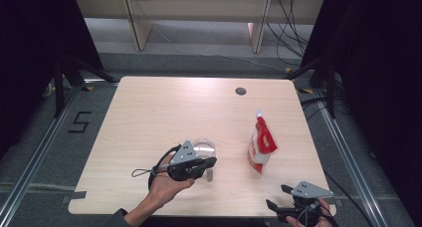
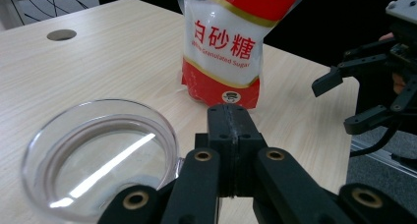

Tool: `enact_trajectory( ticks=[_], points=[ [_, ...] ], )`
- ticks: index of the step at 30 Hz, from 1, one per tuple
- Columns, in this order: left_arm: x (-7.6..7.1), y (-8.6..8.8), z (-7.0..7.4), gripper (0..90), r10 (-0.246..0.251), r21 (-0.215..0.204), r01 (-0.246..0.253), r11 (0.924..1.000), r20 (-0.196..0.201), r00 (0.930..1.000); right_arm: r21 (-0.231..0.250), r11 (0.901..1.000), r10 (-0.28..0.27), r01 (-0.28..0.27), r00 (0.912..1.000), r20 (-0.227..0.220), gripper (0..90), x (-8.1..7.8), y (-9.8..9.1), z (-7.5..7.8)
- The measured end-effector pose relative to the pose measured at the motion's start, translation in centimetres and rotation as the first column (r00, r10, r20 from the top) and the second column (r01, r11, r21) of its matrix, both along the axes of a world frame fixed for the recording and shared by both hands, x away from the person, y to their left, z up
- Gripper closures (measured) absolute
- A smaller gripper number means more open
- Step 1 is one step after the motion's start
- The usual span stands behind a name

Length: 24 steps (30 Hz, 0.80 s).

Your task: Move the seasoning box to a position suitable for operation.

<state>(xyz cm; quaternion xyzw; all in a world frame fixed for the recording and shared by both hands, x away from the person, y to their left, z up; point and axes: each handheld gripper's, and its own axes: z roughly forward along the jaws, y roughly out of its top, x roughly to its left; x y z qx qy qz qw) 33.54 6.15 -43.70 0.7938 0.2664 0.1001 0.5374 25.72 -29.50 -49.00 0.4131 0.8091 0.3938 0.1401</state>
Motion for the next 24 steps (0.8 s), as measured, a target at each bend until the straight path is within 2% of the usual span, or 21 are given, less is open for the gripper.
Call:
enact_trajectory(
  ticks=[1,2,3,5,6,8,9,13,16,18,19,20,21,23,24],
  points=[
    [0.15,-0.15,-0.11,89.3,-0.001,0.007,0.001,1.0000,0.002,1.0000,0.000,1.0000,0.000,0.000,1.0000,0.000,23.9,0.00,0.00,0.00],
    [0.38,-0.35,-0.30,89.3,0.008,0.015,-0.008,0.9998,-0.009,0.9999,-0.016,0.9997,0.016,-0.016,0.9994,0.029,23.9,0.17,-0.11,0.00],
    [0.59,-0.39,-0.39,89.3,-0.001,0.021,0.001,0.9998,0.005,1.0000,-0.013,0.9998,0.016,-0.015,0.9995,0.028,24.0,0.16,-0.09,0.00],
    [0.69,-0.37,-0.57,89.2,0.010,0.034,-0.010,0.9994,0.000,0.9999,-0.004,0.9999,0.016,-0.016,0.9997,0.017,24.3,0.10,0.02,-0.04],
    [0.69,-0.37,-0.57,89.2,0.010,0.034,-0.010,0.9994,0.000,0.9999,-0.014,0.9997,0.019,-0.019,0.9995,0.024,24.3,0.15,-0.01,-0.03],
    [0.76,-0.34,-0.79,89.1,0.016,0.038,-0.016,0.9991,-0.006,0.9999,0.006,1.0000,0.005,-0.005,0.9998,-0.017,24.2,-0.03,0.22,-0.04],
    [0.81,-0.30,-0.99,89.2,0.015,0.041,-0.014,0.9991,-0.008,0.9999,-0.001,1.0000,0.009,-0.009,1.0000,0.003,24.2,0.05,0.17,-0.08],
    [0.77,-0.36,-0.90,89.0,0.002,0.048,-0.002,0.9988,-0.006,1.0000,-0.006,0.9998,0.021,-0.021,0.9997,0.010,24.2,0.17,0.14,-0.15],
    [0.68,-0.22,-0.77,88.9,-0.005,0.064,0.004,0.9979,0.003,1.0000,-0.011,0.9996,0.025,-0.025,0.9997,0.005,24.3,0.18,0.13,-0.14],
    [0.66,-0.19,-0.81,88.9,-0.008,0.056,0.008,0.9984,-0.001,1.0000,-0.007,0.9998,0.019,-0.019,0.9998,0.008,24.2,0.18,0.17,-0.17],
    [0.49,-0.15,-0.75,88.9,-0.005,0.066,0.005,0.9978,0.000,1.0000,-0.005,0.9997,0.022,-0.022,0.9996,-0.017,24.2,0.14,0.17,-0.14],
    [0.49,-0.15,-0.75,88.9,-0.005,0.066,0.005,0.9978,0.000,1.0000,-0.005,0.9997,0.022,-0.022,0.9996,-0.017,24.2,0.14,0.17,-0.14],
    [0.35,-0.12,-0.69,88.9,-0.011,0.081,0.010,0.9966,0.012,0.9999,-0.007,0.9999,0.010,-0.010,0.9998,-0.016,24.2,0.02,0.28,-0.18],
    [0.38,-0.03,-0.64,88.9,-0.025,0.084,0.023,0.9962,0.028,0.9993,-0.001,0.9999,0.013,-0.013,0.9997,-0.018,24.3,0.04,0.36,-0.20],
    [0.24,0.00,-0.62,88.8,-0.022,0.090,0.021,0.9957,0.017,0.9996,0.000,0.9999,0.013,-0.013,0.9998,-0.017,24.3,0.03,0.36,-0.19]
  ],
)
